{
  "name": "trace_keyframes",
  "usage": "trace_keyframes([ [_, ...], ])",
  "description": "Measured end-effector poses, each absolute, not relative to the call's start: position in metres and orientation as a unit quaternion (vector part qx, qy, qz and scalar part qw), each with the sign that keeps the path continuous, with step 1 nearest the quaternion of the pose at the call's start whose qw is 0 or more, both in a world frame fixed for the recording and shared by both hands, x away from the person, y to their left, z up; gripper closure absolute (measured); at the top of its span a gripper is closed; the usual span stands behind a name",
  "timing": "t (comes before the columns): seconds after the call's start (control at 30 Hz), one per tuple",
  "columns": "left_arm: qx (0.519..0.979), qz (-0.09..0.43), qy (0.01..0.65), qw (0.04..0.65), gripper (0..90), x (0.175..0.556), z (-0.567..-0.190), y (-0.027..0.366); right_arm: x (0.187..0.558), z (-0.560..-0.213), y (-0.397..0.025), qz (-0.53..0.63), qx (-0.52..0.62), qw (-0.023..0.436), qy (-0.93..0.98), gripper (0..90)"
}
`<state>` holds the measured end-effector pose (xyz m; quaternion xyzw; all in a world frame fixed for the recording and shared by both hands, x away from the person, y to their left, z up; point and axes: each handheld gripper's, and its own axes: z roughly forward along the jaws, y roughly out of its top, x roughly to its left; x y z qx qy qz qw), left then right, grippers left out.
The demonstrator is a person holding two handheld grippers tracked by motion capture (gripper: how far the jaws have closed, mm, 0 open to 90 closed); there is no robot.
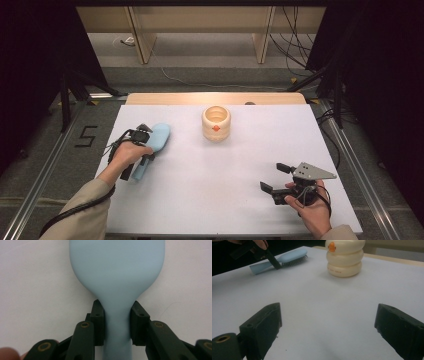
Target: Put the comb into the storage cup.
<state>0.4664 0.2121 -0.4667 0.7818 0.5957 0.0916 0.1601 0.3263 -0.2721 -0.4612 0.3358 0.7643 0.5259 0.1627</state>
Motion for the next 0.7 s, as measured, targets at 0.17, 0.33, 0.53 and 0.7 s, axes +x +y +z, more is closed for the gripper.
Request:
trace_keyframes([
  [0.17,0.775,0.088,0.603,0.168,68.9,0.466,-0.4669,0.2137,0.3263,-0.4611,-0.2722,0.526,0.335,0.163,0.764,8.3],
  [0.33,0.771,0.087,0.603,0.184,68.9,0.4653,-0.4674,0.2157,0.3263,-0.4612,-0.2724,0.526,0.336,0.163,0.764,8.3],
  [0.53,0.765,0.093,0.602,0.209,69.0,0.4624,-0.4646,0.2169,0.3263,-0.4612,-0.2725,0.526,0.336,0.163,0.764,8.3],
  [0.7,0.757,0.098,0.601,0.235,69.1,0.4573,-0.4602,0.2162,0.3261,-0.4611,-0.2723,0.526,0.336,0.163,0.764,8.3],
])
